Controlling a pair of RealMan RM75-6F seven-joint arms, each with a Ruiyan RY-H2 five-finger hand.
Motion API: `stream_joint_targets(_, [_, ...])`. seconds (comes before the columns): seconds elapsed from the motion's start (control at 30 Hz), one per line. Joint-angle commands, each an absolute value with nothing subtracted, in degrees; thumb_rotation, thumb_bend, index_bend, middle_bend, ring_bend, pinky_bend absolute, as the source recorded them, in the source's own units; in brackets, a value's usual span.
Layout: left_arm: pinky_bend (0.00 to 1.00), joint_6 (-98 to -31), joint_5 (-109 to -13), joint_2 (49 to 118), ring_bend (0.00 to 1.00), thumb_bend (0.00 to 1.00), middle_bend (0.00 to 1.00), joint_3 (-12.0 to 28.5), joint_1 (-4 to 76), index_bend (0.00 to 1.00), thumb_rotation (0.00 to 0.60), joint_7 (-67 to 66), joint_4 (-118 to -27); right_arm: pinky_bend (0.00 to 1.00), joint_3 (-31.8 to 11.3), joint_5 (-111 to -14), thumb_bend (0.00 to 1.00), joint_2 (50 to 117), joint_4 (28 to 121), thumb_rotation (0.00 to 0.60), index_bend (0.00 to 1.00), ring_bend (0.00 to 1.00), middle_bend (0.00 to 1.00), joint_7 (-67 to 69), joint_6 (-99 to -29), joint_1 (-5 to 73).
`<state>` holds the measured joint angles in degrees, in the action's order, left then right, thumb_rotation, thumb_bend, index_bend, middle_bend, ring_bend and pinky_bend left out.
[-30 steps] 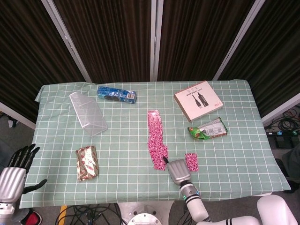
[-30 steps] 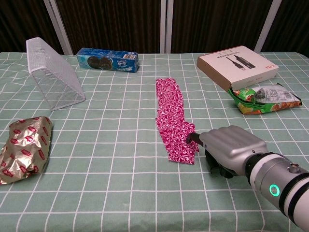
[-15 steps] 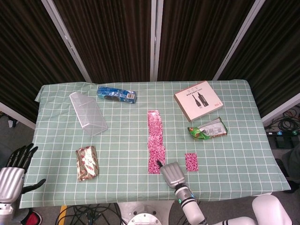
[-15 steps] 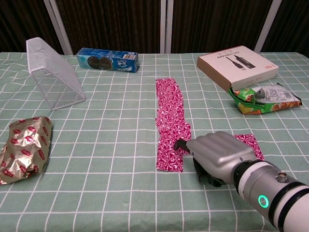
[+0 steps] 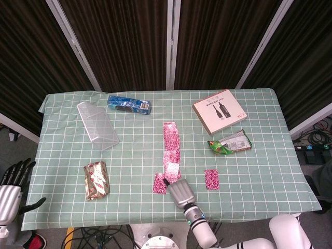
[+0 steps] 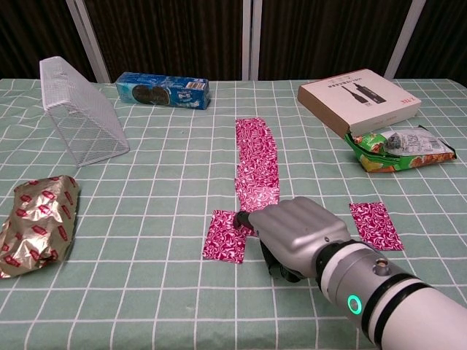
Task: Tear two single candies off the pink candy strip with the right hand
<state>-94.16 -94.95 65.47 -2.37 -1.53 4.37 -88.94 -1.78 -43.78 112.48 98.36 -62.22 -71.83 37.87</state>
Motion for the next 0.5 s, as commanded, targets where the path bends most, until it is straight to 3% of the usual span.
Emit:
stream_joint_targets(0.03, [0.09,-94.16,-94.62,65.34,0.00,0.01,0.01,-2.22,-1.57,0.05,0.582,4.51,-88.94,0.76,-2.31,-43.01,1.00,113.34,97.67,0.600,0.15,0.85,0.91,-62.70,-71.39,38.38])
stream_joint_targets(0.5, [0.09,-94.68,-94.04,64.70,0.00,0.01,0.01,-1.86,-1.98,0.05,0.580,5.61,-88.69,0.76,-4.32,-42.03,1.00,117.36,95.59,0.600,0.15,0.85,0.91,-64.03,-71.25,40.56])
